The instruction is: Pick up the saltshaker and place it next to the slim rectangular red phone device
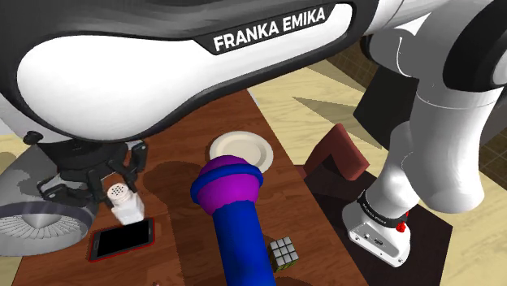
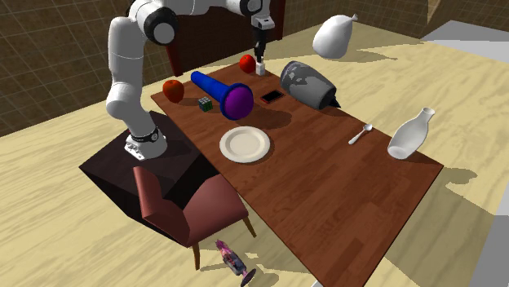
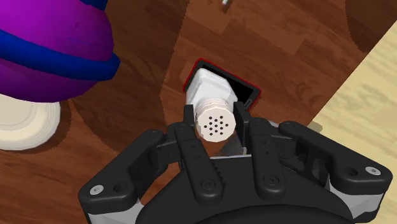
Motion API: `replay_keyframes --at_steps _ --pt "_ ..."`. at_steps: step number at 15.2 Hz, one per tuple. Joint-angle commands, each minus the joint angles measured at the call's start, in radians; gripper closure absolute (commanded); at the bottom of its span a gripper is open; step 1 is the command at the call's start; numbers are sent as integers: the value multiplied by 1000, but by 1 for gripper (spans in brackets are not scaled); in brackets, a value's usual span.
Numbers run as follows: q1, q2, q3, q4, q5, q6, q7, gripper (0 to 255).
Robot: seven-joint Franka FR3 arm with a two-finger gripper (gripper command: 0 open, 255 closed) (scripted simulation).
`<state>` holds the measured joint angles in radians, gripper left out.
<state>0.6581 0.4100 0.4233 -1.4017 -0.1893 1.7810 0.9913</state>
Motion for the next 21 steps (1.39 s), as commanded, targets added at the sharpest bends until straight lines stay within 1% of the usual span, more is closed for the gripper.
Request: replay_keyframes --at_steps 1,3,4,12,21 --pt "49 58 6 83 -24 -31 45 255" --pt "100 118 7 175 -46 -67 82 255" --pt "134 160 7 241 -61 -93 102 255" --pt "118 157 3 126 -62 17 112 255" --pt "110 175 -4 31 -74 126 125 255"
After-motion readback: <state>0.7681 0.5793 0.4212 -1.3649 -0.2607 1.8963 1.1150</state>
